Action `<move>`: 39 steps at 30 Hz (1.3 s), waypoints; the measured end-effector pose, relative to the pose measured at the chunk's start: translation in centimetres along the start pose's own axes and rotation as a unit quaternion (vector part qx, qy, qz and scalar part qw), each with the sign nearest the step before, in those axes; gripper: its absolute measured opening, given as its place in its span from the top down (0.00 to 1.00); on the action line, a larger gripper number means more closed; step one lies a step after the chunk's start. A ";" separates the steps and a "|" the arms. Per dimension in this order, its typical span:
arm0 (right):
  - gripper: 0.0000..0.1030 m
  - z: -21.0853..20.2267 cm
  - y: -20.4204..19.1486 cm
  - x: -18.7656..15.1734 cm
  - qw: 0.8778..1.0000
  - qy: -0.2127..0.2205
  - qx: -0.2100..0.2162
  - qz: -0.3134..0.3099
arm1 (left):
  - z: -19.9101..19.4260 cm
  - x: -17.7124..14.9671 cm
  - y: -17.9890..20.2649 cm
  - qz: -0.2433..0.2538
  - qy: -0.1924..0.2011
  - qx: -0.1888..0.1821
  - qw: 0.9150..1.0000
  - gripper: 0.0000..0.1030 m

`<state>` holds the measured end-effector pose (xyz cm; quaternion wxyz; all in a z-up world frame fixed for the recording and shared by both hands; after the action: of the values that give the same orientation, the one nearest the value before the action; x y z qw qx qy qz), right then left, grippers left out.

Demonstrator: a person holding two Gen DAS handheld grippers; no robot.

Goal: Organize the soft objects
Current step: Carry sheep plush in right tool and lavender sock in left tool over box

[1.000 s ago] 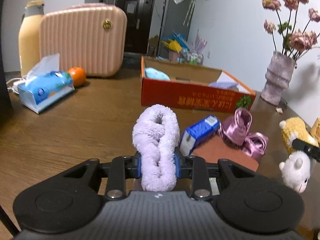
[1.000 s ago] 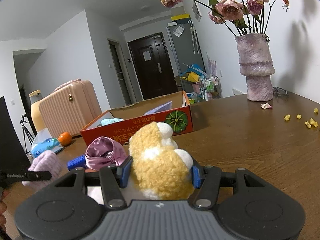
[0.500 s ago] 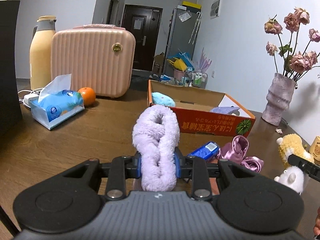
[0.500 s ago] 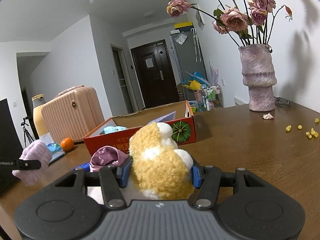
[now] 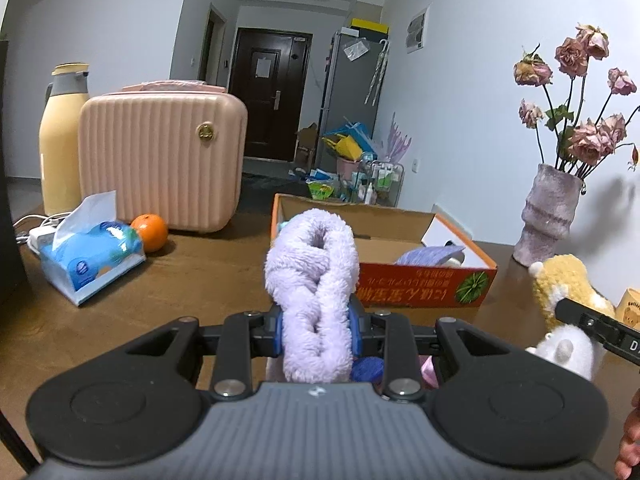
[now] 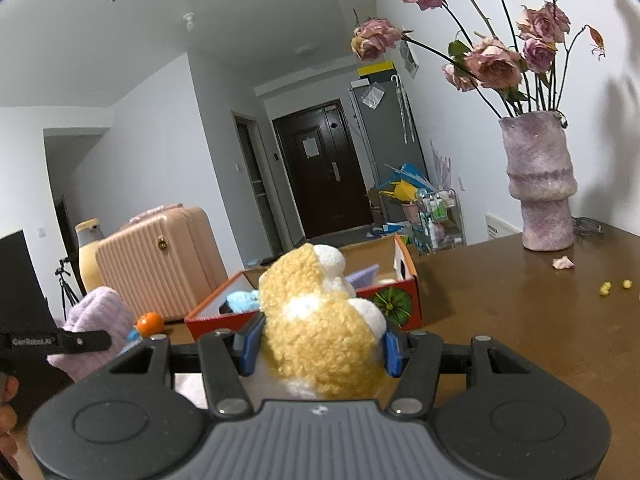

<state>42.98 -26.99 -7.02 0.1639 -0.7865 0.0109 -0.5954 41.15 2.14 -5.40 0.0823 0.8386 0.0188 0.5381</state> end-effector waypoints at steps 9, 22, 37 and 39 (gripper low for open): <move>0.46 2.4 -0.5 1.4 1.000 0.011 0.008 0.011 | 2.2 1.9 1.0 -0.004 0.013 -0.015 1.000 0.72; 0.46 6.6 -0.7 3.6 0.999 0.020 0.023 0.016 | 5.4 5.9 1.0 -0.003 0.051 -0.016 0.999 0.72; 0.46 11.5 0.1 6.0 0.999 0.026 0.031 0.014 | 10.8 8.0 0.9 0.005 0.054 -0.016 0.998 0.72; 0.46 12.1 0.3 6.4 0.999 0.027 0.031 0.013 | 11.7 8.2 0.9 0.007 0.051 -0.016 0.999 0.72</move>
<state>56.30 -25.62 -4.03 0.1957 -0.7644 0.0075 -0.6143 55.12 0.88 -2.62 0.0913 0.8087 0.0084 0.5810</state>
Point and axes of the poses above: each gripper's, at about its wrist camera, not at the fingertips, and z roughly the way its jaws point, y to its right, x to its top, the point moved 7 cm from there along z, roughly the way its jaws point, and after that the axes turned 3 degrees about -x, right-handed, at the moved point
